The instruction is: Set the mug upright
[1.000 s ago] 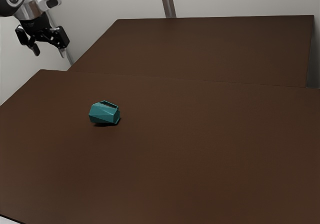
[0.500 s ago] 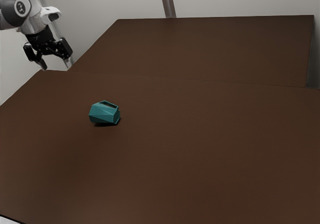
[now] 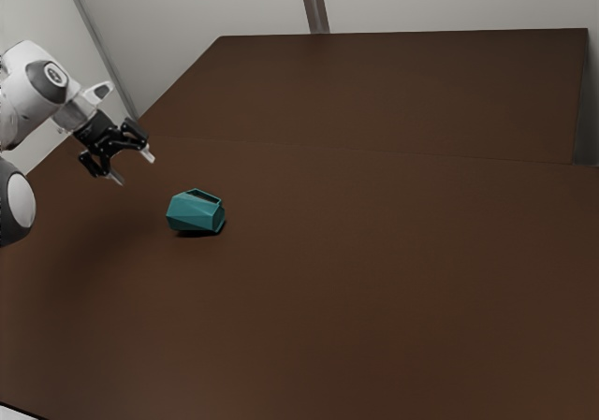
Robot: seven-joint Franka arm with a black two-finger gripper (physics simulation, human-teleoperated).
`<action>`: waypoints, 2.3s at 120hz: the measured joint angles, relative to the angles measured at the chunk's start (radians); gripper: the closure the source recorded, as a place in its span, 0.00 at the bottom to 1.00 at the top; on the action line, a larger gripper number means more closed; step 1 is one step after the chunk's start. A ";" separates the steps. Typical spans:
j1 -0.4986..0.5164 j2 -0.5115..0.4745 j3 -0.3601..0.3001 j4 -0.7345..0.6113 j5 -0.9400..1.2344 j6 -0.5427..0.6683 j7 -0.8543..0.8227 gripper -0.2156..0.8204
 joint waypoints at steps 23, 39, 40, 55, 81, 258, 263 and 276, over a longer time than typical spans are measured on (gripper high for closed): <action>0.002 0.096 -0.001 0.028 -0.113 0.015 0.089 0.21; 0.005 0.131 -0.008 0.031 -0.171 0.028 0.137 0.21; 0.004 0.132 -0.008 0.031 -0.174 0.029 0.140 0.21; 0.004 0.146 -0.011 0.021 -0.215 0.040 0.175 0.21; 0.002 0.149 -0.042 -0.023 -0.277 0.048 0.218 0.21; -0.167 -0.226 -0.235 -0.313 0.311 0.219 0.059 0.97; -0.181 -0.254 -0.239 -0.349 0.349 0.237 0.028 0.97; -0.198 -0.349 -0.278 -0.489 0.442 0.312 -0.058 0.97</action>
